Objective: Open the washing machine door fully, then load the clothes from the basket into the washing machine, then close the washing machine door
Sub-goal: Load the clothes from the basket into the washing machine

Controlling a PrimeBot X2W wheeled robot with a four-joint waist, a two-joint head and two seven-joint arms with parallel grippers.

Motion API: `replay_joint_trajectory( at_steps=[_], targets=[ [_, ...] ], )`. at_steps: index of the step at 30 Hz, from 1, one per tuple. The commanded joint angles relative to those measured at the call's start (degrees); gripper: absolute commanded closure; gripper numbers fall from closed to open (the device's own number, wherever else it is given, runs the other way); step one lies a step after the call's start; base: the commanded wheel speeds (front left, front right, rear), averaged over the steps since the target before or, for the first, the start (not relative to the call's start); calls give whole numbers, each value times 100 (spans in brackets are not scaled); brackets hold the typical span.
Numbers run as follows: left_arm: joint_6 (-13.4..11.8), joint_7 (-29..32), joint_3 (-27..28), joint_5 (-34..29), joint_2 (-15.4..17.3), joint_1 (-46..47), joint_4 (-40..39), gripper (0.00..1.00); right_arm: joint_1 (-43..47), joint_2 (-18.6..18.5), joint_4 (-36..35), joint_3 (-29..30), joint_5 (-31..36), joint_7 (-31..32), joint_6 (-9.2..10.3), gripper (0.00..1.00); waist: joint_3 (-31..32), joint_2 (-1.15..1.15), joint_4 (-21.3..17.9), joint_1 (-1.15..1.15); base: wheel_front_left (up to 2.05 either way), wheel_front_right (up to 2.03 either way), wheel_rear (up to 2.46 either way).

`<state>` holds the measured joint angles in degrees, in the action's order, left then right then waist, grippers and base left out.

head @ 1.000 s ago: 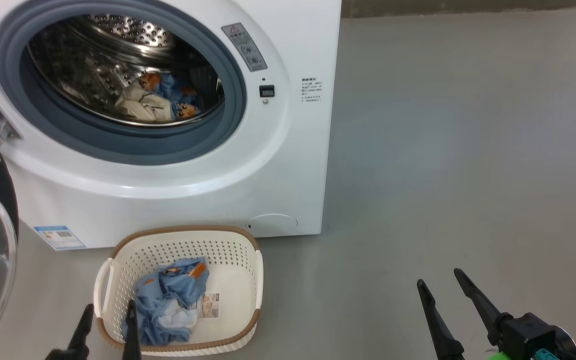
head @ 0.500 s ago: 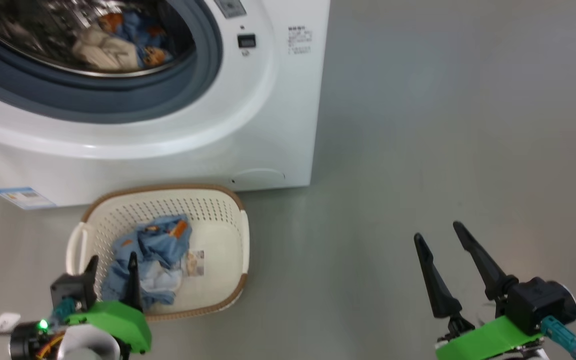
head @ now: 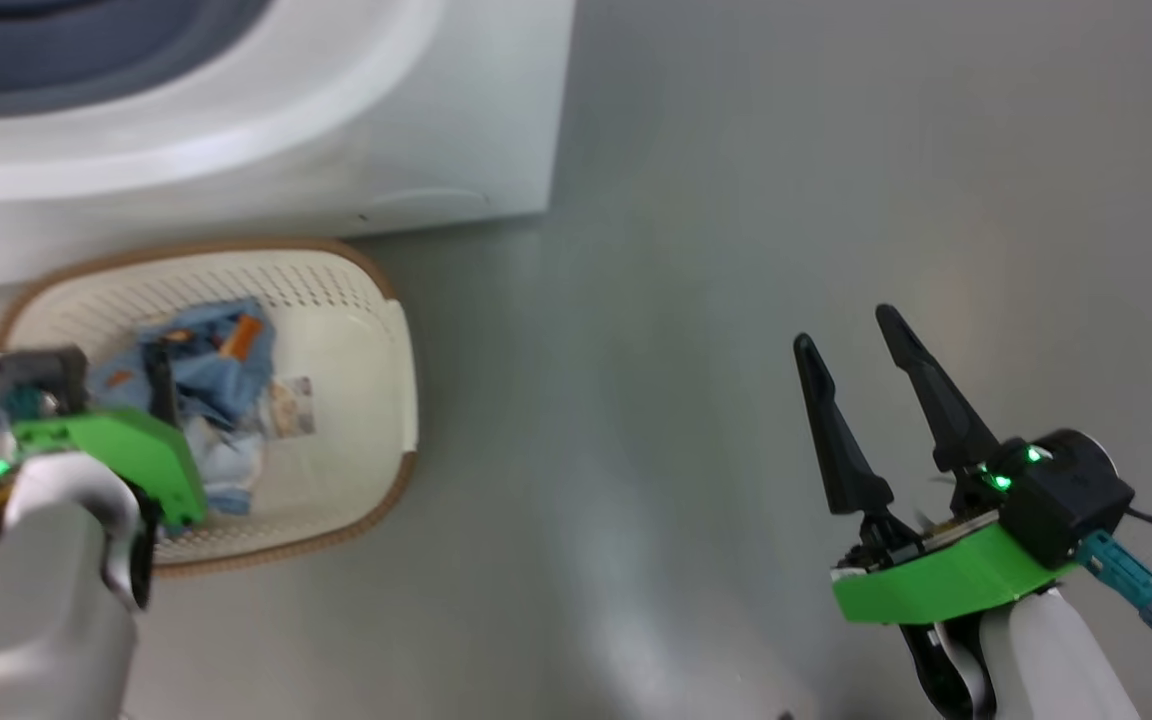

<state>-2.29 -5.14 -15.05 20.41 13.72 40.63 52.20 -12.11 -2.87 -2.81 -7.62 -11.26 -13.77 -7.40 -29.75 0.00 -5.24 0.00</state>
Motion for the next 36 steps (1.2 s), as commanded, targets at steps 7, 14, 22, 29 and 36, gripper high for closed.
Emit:
replay_joint_trajectory(
  at_steps=[7, 14, 22, 29, 36],
  targets=[
    [57, 317, 121, -63, 588, 908, 492, 0, -446, -1, 22, -372, -360, -118, -9, 0, -1575, 0, -934, 0, 0, 0, 0],
    [179, 782, 25, -173, 1103, 1503, 934, 0, -765, -1, -75, -540, -679, -121, -9, 0, -2262, 0, -1348, 0, 0, 0, 0],
    [117, 1232, -38, -239, 1568, 1761, 1222, 0, -893, -1, -104, -668, -920, -122, -9, 0, -2672, 0, -1598, 0, 0, 0, 0],
    [-150, 1604, -181, -394, 1826, 1886, 1338, 0, -854, -1, -144, -663, -934, -122, -9, 0, -2817, 0, -1589, 0, 0, 0, 0],
    [-362, 1868, -281, -478, 1909, 2036, 1297, 7, -863, -1, -186, -682, -935, -122, -9, 0, -2909, 0, -1563, 0, 0, 0, 0]
  ],
)
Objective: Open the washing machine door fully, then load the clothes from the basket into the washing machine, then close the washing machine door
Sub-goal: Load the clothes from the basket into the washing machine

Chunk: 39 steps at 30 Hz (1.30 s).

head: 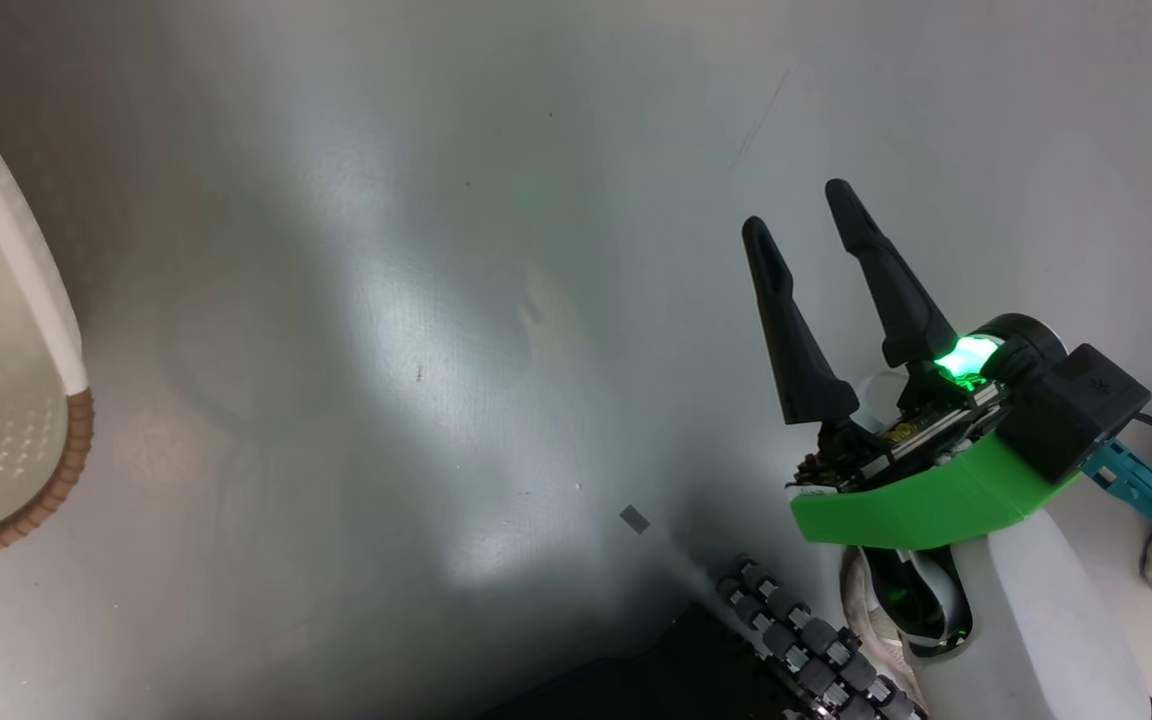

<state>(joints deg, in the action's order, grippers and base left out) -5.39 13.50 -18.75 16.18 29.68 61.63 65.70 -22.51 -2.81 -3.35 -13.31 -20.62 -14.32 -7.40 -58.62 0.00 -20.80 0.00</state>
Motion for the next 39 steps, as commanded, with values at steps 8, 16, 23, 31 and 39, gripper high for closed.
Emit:
replay_joint_trajectory(
  at_steps=[8, 16, 23, 31, 39],
  targets=[
    [-228, 227, 7, -80, 367, -16, -165, 100, 157, -7, -155, -108, -54, -67, -9, 0, -46, 0, -25, 0, 0, 0, 0],
    [-394, -243, 245, 244, 176, -224, -513, 100, 160, -7, -154, 13, -5, -68, -9, 0, 106, 0, 159, 0, 0, 0, 0],
    [-530, -912, 341, 397, -1, -620, -864, 100, 206, -7, -148, 160, 175, -68, -9, 0, 426, 0, 446, 0, 0, 0, 0],
    [-634, -1992, 544, 716, -465, -1261, -1432, 100, 331, -7, -116, 331, 500, -68, -9, 0, 950, 0, 926, 0, 0, 0, 0],
    [-688, -2724, 718, 1023, -1029, -2034, -2172, 100, 615, -31, -7, 517, 853, -68, -9, 0, 1724, 0, 1443, 0, 0, 0, 0]
  ],
)
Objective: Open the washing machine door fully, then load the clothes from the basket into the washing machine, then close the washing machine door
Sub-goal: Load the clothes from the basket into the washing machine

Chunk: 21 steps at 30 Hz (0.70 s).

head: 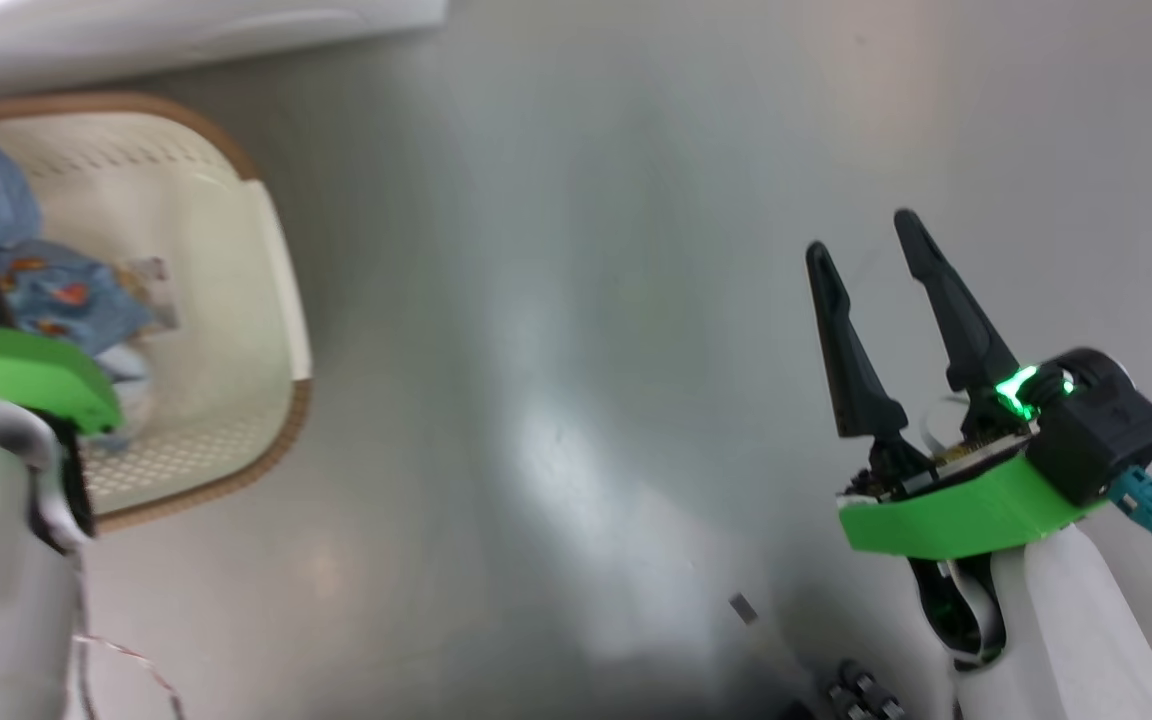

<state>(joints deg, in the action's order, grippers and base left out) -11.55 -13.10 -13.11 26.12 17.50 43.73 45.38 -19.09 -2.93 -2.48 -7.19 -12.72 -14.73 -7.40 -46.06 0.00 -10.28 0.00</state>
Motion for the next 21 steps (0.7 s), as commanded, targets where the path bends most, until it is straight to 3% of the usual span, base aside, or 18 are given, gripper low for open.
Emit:
replay_joint_trajectory(
  at_steps=[1, 14, 21],
  targets=[
    [-75, -99, 181, 61, 125, -349, -267, 100, 316, -33, -80, -82, 84, -27, -9, 0, 566, 0, 438, 0, 0, 0, 0],
    [-167, -188, 515, -106, -367, -1808, -2064, 100, 868, -169, 76, 84, 217, 50, -9, 0, 1813, 0, 855, 0, 0, 0, 0],
    [-58, -189, 638, -368, -549, -2677, -2743, 100, 1238, -161, 78, 112, 282, 217, -9, 0, 2634, 0, 953, 0, 0, 0, 0]
  ],
)
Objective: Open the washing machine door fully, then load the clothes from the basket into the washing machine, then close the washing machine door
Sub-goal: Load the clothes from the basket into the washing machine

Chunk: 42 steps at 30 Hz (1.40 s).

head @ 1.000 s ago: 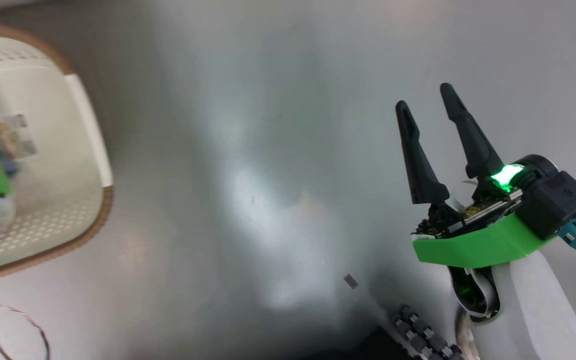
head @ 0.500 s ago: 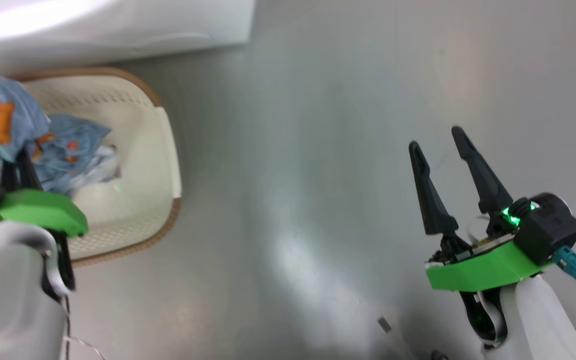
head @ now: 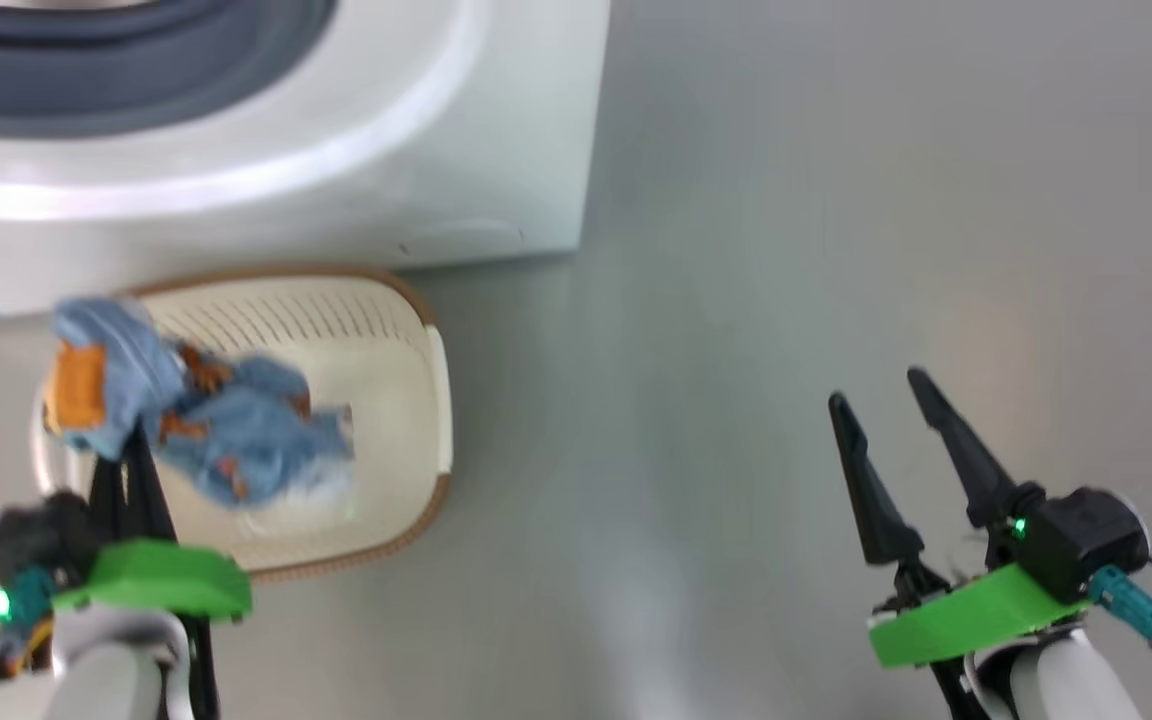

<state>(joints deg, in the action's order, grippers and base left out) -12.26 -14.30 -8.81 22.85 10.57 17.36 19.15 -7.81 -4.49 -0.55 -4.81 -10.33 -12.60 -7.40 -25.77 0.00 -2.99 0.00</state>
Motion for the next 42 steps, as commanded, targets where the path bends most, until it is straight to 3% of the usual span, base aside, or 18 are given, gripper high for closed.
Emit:
replay_joint_trajectory(
  at_steps=[1, 19, 42],
  targets=[
    [30, -69, 208, -68, 130, -153, -186, 100, 163, 0, -114, -130, 54, 29, -9, 0, 716, 0, 229, 0, 0, 0, 0],
    [-64, 289, 25, -167, 265, -1895, -1249, 100, 983, 124, -101, -305, 77, 309, -9, 0, 2274, 0, 223, 0, 0, 0, 0],
    [-264, 761, -118, -207, 443, -2425, -2108, 100, 1357, 159, -306, -328, 48, 440, -9, 0, 2641, 0, 246, 0, 0, 0, 0]
  ],
)
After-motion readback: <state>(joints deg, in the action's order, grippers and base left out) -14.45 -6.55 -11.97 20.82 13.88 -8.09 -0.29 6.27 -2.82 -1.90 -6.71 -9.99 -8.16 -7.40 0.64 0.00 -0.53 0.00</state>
